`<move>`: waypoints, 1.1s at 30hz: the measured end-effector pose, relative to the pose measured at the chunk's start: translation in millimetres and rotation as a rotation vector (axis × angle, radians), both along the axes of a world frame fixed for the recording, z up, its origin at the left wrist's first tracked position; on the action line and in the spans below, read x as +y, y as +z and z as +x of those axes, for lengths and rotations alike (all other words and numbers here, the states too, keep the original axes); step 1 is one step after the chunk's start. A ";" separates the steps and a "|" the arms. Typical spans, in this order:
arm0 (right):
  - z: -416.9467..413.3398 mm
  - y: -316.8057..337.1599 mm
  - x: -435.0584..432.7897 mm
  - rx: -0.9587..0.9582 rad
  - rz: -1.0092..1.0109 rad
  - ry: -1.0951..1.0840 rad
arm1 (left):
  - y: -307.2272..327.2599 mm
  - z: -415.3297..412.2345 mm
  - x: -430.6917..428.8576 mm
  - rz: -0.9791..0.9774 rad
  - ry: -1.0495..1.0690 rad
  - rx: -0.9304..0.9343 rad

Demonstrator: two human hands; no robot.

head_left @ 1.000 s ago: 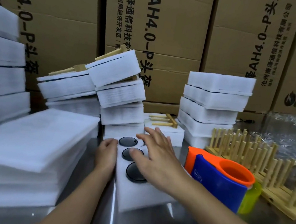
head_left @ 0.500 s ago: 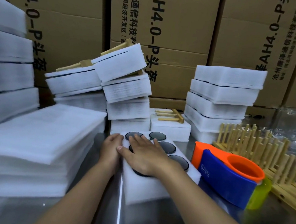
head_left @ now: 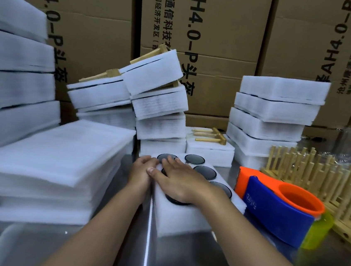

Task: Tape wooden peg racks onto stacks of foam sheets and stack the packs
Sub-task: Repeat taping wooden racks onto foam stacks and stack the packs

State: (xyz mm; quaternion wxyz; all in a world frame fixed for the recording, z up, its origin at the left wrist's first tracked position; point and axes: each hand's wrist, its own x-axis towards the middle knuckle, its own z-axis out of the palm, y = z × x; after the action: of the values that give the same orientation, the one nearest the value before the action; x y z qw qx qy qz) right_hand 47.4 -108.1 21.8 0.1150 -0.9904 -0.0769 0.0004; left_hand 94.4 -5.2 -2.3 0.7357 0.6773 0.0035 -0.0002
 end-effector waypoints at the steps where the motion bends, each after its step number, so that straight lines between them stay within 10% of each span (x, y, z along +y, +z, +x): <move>1: 0.2 3.2 -4.7 0.002 0.038 0.018 | -0.8 1.8 -0.6 -0.008 -0.004 0.006; 7: 3.9 16.3 -49.7 -0.180 0.197 -0.016 | 16.5 4.9 -8.5 0.083 0.032 0.013; 14: 7.2 -0.4 -58.0 -0.063 0.052 -0.058 | 19.1 -29.3 -26.1 1.029 -0.032 -0.625; 28: 9.5 1.2 -63.3 -0.067 0.109 -0.018 | 16.2 -34.8 -28.5 1.229 -0.360 -0.409; 33: 12.0 -0.1 -65.0 -0.065 0.154 -0.065 | 27.2 -44.4 -22.0 1.255 0.150 -0.778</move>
State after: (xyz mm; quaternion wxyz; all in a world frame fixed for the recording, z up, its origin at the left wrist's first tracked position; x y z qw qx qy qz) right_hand 59.4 -173.0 21.7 0.1881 -0.9801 -0.0484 -0.0413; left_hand 50.0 -27.1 24.9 0.1565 0.9194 -0.2118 0.2921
